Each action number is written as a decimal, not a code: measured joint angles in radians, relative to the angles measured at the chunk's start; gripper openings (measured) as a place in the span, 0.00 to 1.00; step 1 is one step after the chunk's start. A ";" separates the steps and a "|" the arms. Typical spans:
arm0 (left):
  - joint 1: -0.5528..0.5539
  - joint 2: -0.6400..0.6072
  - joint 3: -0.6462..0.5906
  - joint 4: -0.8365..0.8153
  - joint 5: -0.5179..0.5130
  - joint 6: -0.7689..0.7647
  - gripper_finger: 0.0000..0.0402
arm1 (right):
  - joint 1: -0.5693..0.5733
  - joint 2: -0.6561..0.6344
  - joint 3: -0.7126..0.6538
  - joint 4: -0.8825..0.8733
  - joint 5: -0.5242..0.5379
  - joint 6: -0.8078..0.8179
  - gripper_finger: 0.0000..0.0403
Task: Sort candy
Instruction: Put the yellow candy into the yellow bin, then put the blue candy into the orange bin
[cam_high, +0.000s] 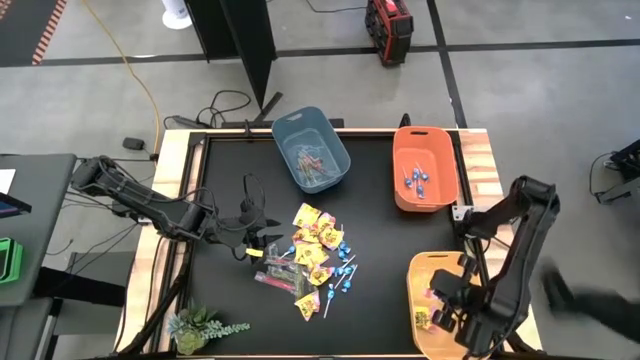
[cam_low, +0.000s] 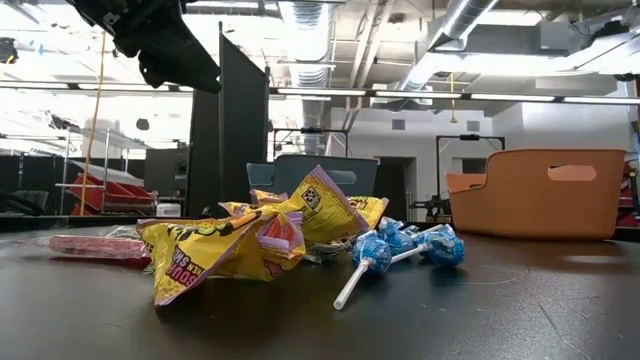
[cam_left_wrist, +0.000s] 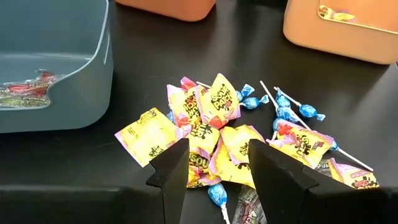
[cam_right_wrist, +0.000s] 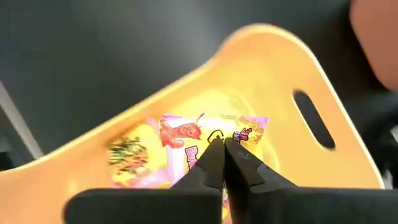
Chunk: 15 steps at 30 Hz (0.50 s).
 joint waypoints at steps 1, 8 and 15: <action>0.000 0.000 0.000 0.000 -0.001 -0.001 0.40 | 0.000 0.017 0.000 -0.004 -0.018 0.017 0.11; 0.000 0.000 0.000 0.004 -0.009 -0.003 0.40 | -0.020 0.081 0.000 -0.004 -0.053 0.034 0.46; 0.000 0.000 0.000 0.005 -0.020 -0.003 0.40 | -0.105 0.071 0.000 0.057 0.058 -0.144 0.68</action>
